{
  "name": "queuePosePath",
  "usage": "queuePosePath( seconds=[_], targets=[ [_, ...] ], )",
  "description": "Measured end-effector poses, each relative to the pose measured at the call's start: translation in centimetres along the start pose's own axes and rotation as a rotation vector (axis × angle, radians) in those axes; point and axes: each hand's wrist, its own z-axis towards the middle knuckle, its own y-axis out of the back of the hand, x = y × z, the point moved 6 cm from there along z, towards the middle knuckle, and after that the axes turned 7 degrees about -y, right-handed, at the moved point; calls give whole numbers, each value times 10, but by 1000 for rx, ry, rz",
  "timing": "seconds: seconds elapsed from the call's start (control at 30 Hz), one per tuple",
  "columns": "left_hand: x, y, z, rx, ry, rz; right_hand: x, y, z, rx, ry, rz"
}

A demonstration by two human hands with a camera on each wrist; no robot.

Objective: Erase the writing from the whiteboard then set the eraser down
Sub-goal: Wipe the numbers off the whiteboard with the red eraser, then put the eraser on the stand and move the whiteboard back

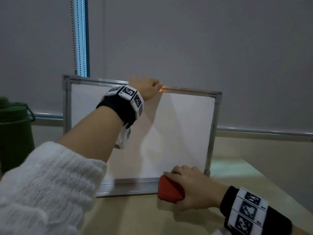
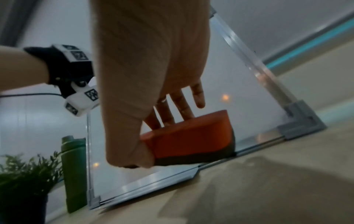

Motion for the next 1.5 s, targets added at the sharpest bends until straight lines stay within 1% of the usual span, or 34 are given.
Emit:
queuePosePath(
  seconds=[0.07, 0.13, 0.2, 0.27, 0.37, 0.47, 0.6, 0.67, 0.73, 0.77, 0.87, 0.93, 0.97, 1.0, 1.07, 1.1, 1.17, 1.2, 1.23, 1.27, 1.3, 1.33, 1.4, 1.43, 1.47, 1.5],
  targets=[
    [3, 4, -2, 65, -21, -54, 1, -3, 1, -17, 9, 8],
    [16, 12, -5, 99, -1, -60, -4, -7, 4, -30, -10, 24],
    [42, 23, -15, 107, 80, -25, -8, -9, 9, -9, -17, 112],
    [75, 35, -30, 116, 182, 38, -11, -11, 16, -18, 4, 215],
    [115, 51, -54, 101, 284, 110, 1, -14, 31, -52, 86, 295],
    [128, 58, -70, 75, 337, 85, 31, -12, 48, -76, 185, 215],
    [126, 55, -75, 50, 326, 39, 73, -13, 69, -53, 307, 95],
    [124, 55, -76, 28, 320, 34, 84, -14, 75, -70, 324, 42],
    [124, 54, -76, 5, 316, 22, 83, -13, 80, -133, 288, -10],
    [125, 54, -76, -4, 311, 14, 82, -11, 80, -187, 274, -13],
    [129, 52, -75, -65, 289, -34, 64, -6, 77, -255, 183, -19],
    [133, 50, -77, -146, 280, -110, 43, 4, 70, -448, 129, 14],
    [137, 50, -78, -206, 292, -144, 30, 13, 63, -568, 79, 70],
    [142, 50, -80, -272, 315, -178, 14, 26, 52, -721, 9, 130],
    [150, 51, -84, -384, 365, -252, -30, 44, 30, -1021, -176, 272],
    [154, 50, -83, -414, 381, -285, -55, 48, 21, -1123, -283, 350],
    [157, 48, -82, -445, 385, -331, -101, 49, 10, -1228, -496, 527],
    [157, 47, -81, -454, 384, -346, -122, 47, 6, -1234, -620, 637],
    [159, 44, -80, -457, 394, -370, -143, 41, 4, -1200, -746, 749],
    [160, 40, -78, -463, 396, -400, -159, 33, 4, -1149, -834, 868],
    [163, 36, -75, -469, 396, -434, -172, 25, 6, -1104, -874, 996],
    [167, 33, -72, -484, 398, -457, -181, 18, 11, -1070, -848, 1135],
    [179, 26, -66, -513, 410, -455, -192, 0, 30, -928, -761, 1475],
    [182, 23, -64, -510, 422, -445, -191, -6, 38, -887, -748, 1613],
    [182, 18, -62, -516, 431, -438, -190, -14, 43, -854, -775, 1674],
    [184, 21, -62, -529, 433, -414, -183, -10, 49, -849, -767, 1730]
  ],
)
